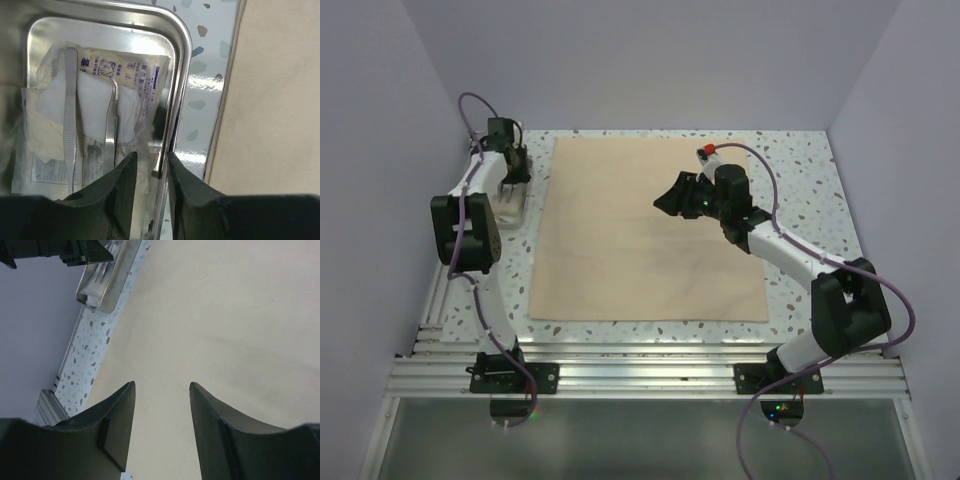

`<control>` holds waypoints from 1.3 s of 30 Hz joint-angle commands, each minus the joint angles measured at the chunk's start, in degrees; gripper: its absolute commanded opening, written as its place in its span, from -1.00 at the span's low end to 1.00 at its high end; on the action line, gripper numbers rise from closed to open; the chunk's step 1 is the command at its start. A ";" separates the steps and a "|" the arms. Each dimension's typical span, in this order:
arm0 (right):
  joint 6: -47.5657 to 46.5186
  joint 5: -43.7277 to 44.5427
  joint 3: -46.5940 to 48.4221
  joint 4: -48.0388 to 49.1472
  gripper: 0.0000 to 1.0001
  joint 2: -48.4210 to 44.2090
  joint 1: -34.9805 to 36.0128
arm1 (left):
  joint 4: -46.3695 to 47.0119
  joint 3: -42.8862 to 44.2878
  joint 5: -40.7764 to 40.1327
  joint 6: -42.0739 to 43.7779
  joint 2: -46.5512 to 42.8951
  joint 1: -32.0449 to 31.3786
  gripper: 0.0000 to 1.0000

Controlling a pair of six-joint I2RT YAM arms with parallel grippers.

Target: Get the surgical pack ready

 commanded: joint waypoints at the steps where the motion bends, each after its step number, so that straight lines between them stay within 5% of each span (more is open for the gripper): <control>1: 0.21 -0.30 -0.21 2.04 0.02 -0.89 -0.12 | -0.90 1.21 3.26 -0.98 1.47 -0.10 -0.32; 11: 0.21 -0.21 -0.21 2.22 0.02 -0.36 -0.12 | -0.55 0.33 5.38 -0.46 3.84 -0.10 -0.38; 20: 0.21 -0.21 -0.21 2.30 0.01 -0.10 -0.21 | -1.34 0.68 4.15 -0.28 7.27 0.17 -0.85; 39: 0.74 -0.56 -0.48 3.18 0.01 0.69 -0.12 | -2.75 -0.55 -3.59 -0.10 10.61 0.17 -0.71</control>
